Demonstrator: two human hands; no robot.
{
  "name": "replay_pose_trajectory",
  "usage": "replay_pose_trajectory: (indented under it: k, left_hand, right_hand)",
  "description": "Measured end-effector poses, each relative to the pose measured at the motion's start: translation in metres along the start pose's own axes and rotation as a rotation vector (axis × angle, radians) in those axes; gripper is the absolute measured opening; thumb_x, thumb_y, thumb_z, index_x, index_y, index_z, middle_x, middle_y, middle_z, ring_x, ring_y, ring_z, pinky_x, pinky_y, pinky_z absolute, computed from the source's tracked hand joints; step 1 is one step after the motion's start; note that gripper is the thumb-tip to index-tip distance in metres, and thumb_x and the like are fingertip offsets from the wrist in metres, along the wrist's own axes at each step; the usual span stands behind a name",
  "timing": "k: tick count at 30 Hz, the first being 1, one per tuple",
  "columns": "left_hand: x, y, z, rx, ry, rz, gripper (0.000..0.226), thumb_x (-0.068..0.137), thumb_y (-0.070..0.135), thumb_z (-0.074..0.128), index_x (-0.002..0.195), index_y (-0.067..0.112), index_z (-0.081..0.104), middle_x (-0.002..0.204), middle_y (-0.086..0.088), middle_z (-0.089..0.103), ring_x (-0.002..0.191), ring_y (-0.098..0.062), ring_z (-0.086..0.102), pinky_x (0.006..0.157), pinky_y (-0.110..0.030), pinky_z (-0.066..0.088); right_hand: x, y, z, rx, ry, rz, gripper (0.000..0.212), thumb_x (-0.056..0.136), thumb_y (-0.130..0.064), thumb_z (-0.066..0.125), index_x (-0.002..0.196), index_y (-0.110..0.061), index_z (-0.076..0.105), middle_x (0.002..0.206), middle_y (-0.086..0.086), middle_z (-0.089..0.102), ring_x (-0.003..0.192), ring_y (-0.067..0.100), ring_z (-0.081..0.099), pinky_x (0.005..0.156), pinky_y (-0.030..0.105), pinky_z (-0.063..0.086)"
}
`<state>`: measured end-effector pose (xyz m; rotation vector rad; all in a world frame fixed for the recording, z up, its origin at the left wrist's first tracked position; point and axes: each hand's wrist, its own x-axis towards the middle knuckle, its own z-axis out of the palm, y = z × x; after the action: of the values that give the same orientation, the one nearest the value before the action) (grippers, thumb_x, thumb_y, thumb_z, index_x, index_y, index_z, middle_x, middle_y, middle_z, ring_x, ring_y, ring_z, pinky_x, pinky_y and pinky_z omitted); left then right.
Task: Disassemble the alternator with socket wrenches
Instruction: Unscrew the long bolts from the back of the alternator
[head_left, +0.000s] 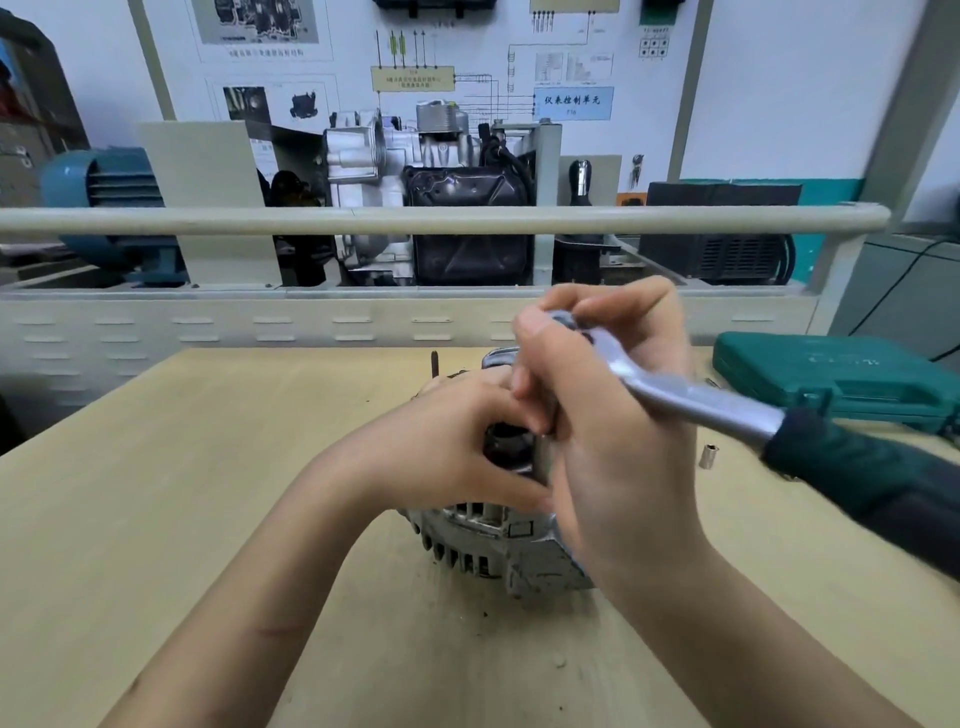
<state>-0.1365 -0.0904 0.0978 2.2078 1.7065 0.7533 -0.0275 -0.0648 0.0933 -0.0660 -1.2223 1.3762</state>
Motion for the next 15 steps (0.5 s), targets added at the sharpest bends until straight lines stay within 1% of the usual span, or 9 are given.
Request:
replay_pose_trajectory:
  k: [2, 4, 6, 7, 9, 10, 12, 14, 15]
  left_hand:
    - [-0.001, 0.000, 0.000, -0.063, 0.024, -0.014, 0.020, 0.065, 0.027, 0.066, 0.077, 0.033, 0.052, 0.084, 0.026, 0.054, 0.083, 0.006, 0.048, 0.081, -0.030, 0.040]
    - [-0.002, -0.002, 0.000, -0.106, 0.005, -0.030, 0.028, 0.064, 0.023, 0.072, 0.065, 0.040, 0.050, 0.075, 0.031, 0.055, 0.074, 0.013, 0.048, 0.074, -0.022, 0.037]
    - [-0.002, -0.003, 0.000, -0.090, 0.002, 0.000, 0.042, 0.065, 0.017, 0.080, 0.060, 0.049, 0.053, 0.075, 0.034, 0.055, 0.076, 0.016, 0.048, 0.071, -0.013, 0.037]
    - [-0.001, -0.003, 0.000, -0.063, -0.005, 0.008, 0.038, 0.063, 0.021, 0.082, 0.062, 0.049, 0.055, 0.081, 0.031, 0.056, 0.082, 0.013, 0.049, 0.076, -0.014, 0.039]
    - [-0.001, -0.002, 0.000, 0.010, -0.035, 0.007, 0.023, 0.059, 0.036, 0.076, 0.075, 0.041, 0.060, 0.095, 0.023, 0.053, 0.097, 0.003, 0.047, 0.089, -0.027, 0.040]
    - [-0.001, -0.003, 0.000, 0.037, -0.045, -0.004, 0.025, 0.058, 0.040, 0.072, 0.080, 0.036, 0.062, 0.102, 0.020, 0.050, 0.104, -0.001, 0.045, 0.095, -0.031, 0.038]
    - [0.000, -0.005, 0.000, 0.076, -0.047, -0.005, 0.040, 0.057, 0.043, 0.070, 0.093, 0.025, 0.066, 0.114, 0.010, 0.048, 0.114, -0.007, 0.041, 0.101, -0.035, 0.034]
    - [-0.001, -0.005, 0.000, 0.096, -0.036, -0.003, 0.052, 0.057, 0.043, 0.069, 0.102, 0.017, 0.067, 0.119, 0.004, 0.048, 0.117, -0.010, 0.040, 0.102, -0.036, 0.033]
    - [-0.002, -0.004, 0.000, 0.097, -0.033, -0.003, 0.051, 0.057, 0.043, 0.069, 0.101, 0.017, 0.066, 0.118, 0.003, 0.048, 0.116, -0.010, 0.040, 0.102, -0.036, 0.033]
  right_hand:
    - [-0.005, -0.003, 0.007, 0.020, -0.015, 0.060, 0.020, 0.075, -0.022, 0.058, 0.058, -0.026, 0.049, 0.063, -0.001, 0.054, 0.050, 0.014, 0.043, 0.046, 0.019, 0.035]
    - [-0.004, -0.008, 0.011, 0.055, -0.025, 0.131, 0.027, 0.078, -0.031, 0.054, 0.053, -0.024, 0.048, 0.058, -0.001, 0.054, 0.044, 0.013, 0.039, 0.039, 0.018, 0.030]
    - [0.005, -0.010, 0.010, 0.092, -0.005, 0.187, 0.027, 0.080, -0.033, 0.054, 0.059, -0.019, 0.046, 0.057, -0.002, 0.056, 0.040, 0.013, 0.039, 0.037, 0.016, 0.026]
    - [0.010, -0.011, 0.008, 0.109, 0.012, 0.220, 0.028, 0.083, -0.033, 0.054, 0.064, -0.015, 0.045, 0.057, -0.002, 0.056, 0.039, 0.013, 0.040, 0.037, 0.015, 0.024]
    - [0.021, -0.011, 0.004, 0.154, 0.061, 0.299, 0.028, 0.088, -0.031, 0.050, 0.068, -0.013, 0.042, 0.055, -0.001, 0.056, 0.037, 0.011, 0.040, 0.038, 0.016, 0.021]
    - [0.026, -0.011, 0.002, 0.190, 0.088, 0.339, 0.028, 0.090, -0.029, 0.047, 0.068, -0.013, 0.041, 0.054, -0.001, 0.055, 0.036, 0.010, 0.040, 0.038, 0.015, 0.020]
    - [0.035, -0.010, -0.003, 0.268, 0.129, 0.407, 0.030, 0.093, -0.025, 0.043, 0.065, -0.015, 0.040, 0.053, 0.000, 0.053, 0.034, 0.009, 0.036, 0.036, 0.012, 0.019]
    - [0.042, -0.007, -0.008, 0.318, 0.138, 0.459, 0.032, 0.092, -0.022, 0.041, 0.061, -0.015, 0.039, 0.053, 0.000, 0.051, 0.032, 0.009, 0.032, 0.033, 0.011, 0.017]
    - [0.044, -0.006, -0.010, 0.331, 0.126, 0.479, 0.032, 0.091, -0.020, 0.041, 0.060, -0.014, 0.037, 0.052, 0.000, 0.050, 0.031, 0.009, 0.030, 0.032, 0.011, 0.017]
